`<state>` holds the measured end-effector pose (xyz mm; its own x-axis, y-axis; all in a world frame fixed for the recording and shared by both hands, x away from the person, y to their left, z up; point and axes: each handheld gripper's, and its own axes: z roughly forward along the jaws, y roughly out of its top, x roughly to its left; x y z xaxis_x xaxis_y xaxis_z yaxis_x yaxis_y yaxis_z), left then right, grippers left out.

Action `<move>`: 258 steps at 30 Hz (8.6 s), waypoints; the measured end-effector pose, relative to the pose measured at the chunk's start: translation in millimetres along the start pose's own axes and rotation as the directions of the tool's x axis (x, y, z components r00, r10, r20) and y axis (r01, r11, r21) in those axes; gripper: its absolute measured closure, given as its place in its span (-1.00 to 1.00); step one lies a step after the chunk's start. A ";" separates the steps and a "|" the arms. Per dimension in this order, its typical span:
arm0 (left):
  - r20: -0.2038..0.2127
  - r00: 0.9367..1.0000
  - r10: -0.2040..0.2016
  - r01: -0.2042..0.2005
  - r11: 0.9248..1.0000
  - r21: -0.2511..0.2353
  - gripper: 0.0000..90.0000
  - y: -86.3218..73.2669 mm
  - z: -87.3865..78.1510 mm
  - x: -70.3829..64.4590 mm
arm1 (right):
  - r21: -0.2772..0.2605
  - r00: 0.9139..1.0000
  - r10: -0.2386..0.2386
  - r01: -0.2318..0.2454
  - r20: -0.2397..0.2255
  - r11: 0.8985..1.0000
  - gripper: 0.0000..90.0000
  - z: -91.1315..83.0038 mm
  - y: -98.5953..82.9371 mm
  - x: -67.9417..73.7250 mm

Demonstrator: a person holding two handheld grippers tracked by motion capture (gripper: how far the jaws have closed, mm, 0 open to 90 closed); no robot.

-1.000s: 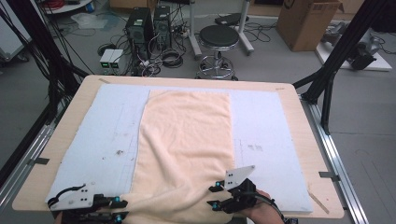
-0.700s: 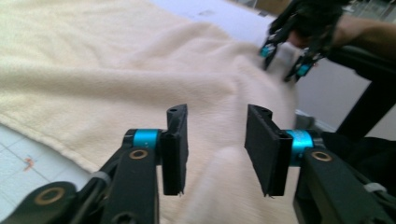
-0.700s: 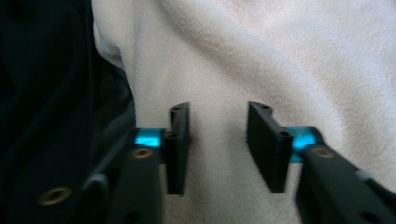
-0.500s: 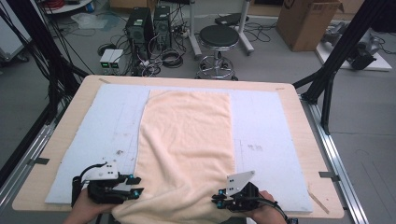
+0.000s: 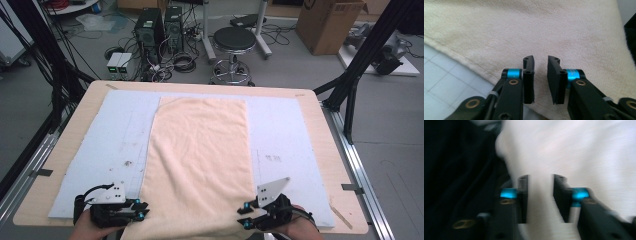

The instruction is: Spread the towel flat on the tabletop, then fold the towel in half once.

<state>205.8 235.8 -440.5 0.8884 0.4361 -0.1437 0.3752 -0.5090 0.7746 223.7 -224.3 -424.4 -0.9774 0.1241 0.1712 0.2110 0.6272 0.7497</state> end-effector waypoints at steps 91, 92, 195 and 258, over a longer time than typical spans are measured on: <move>-0.200 0.973 -0.114 0.092 0.989 -0.114 -0.10 26.1 6.6 57.3 | -0.048 0.895 0.231 -0.231 0.381 0.972 0.16 10.1 8.5 -91.1; -0.198 0.973 -0.118 0.097 0.989 -0.115 -0.10 25.3 5.8 58.3 | -0.037 0.892 0.218 -0.221 0.395 0.974 0.27 12.4 9.1 -90.8; -0.320 0.922 -0.217 0.165 0.969 -0.184 -0.09 150.3 13.0 164.8 | -0.227 0.826 0.298 -0.212 0.479 0.951 -0.35 -52.8 92.6 -184.8; -0.436 0.835 -0.335 0.314 0.942 -0.121 0.04 107.9 84.9 206.3 | -0.123 0.716 0.429 -0.439 0.550 0.890 -0.12 10.0 52.3 -250.0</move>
<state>452.1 207.9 -438.9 0.5011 0.8583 -0.1109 0.6006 -0.2526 0.7586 479.0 -214.9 -434.3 -0.6172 0.7813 0.0925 0.6184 0.4090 0.6710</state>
